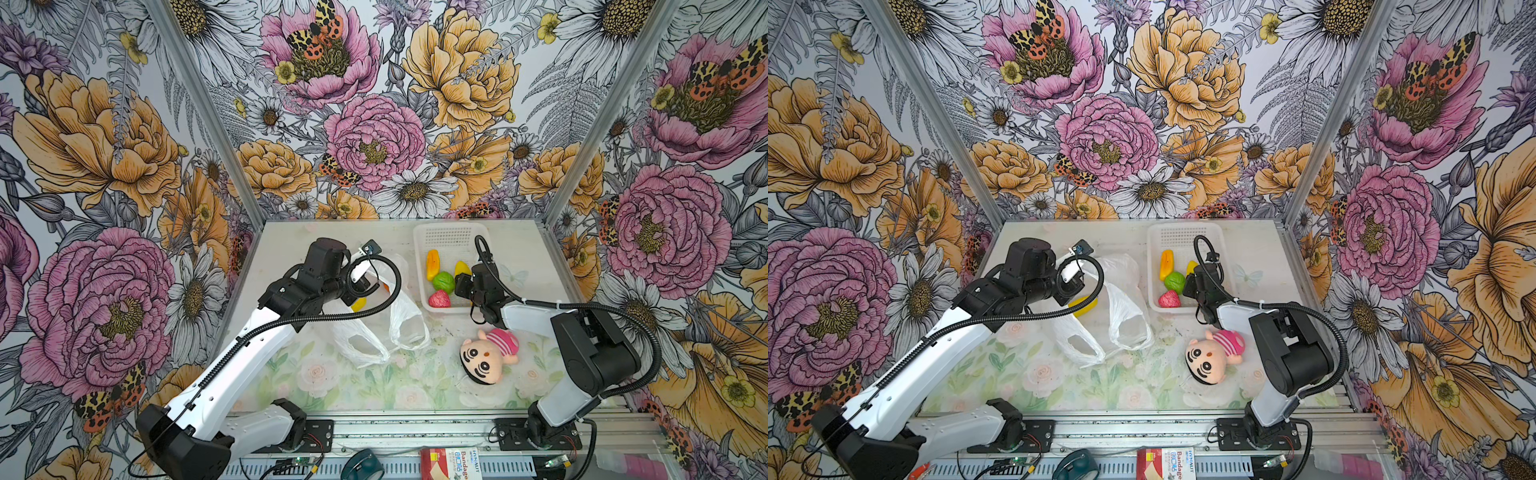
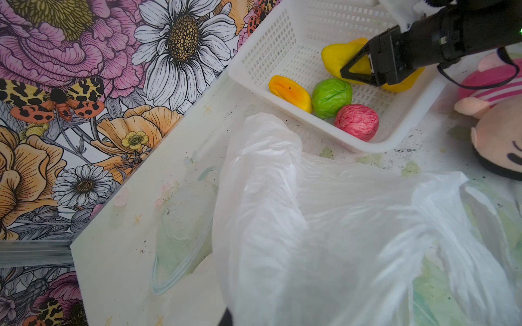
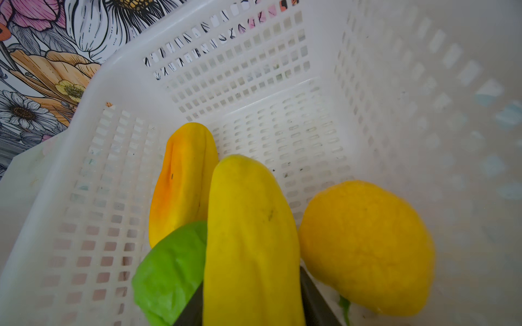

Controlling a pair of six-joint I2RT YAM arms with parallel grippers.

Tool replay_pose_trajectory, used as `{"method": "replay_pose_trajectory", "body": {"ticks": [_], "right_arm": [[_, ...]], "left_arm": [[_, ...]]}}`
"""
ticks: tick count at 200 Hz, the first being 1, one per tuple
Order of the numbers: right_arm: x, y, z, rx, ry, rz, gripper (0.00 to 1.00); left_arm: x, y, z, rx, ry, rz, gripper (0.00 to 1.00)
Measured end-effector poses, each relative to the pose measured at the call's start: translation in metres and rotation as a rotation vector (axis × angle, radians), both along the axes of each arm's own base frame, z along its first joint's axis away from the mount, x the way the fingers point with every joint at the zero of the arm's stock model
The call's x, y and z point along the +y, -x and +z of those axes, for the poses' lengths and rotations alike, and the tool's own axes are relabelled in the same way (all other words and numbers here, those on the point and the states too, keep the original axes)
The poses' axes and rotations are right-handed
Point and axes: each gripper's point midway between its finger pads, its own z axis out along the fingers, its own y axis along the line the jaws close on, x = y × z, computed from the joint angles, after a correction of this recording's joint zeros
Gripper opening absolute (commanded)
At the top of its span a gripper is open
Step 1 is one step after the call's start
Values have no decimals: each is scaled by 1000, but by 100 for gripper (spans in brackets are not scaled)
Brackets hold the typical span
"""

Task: Untie the knot of the plastic bag and take out the fruit
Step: 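Lower the long yellow fruit into the basket and open the right gripper, then move the right gripper back into the bag opening above the fruit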

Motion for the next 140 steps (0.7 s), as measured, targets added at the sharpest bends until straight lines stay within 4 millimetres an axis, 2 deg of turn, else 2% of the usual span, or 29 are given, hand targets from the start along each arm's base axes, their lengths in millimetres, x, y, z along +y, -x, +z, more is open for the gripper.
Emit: {"method": "replay_pose_trajectory", "body": {"ticks": [41,82,109,140], "right_arm": [[2,2,-1,9,-5,17,77],[0,19,8,-12,-25,32,80],[0,33,34,-80,-49,50,81],[11,52,77,-207,-61,95,81]], "left_arm": [[1,-1,0,0,0,5,0],[2,-1,0,0,0,6,0],[2,-1,0,0,0,6,0],[2,-1,0,0,0,6,0]]}}
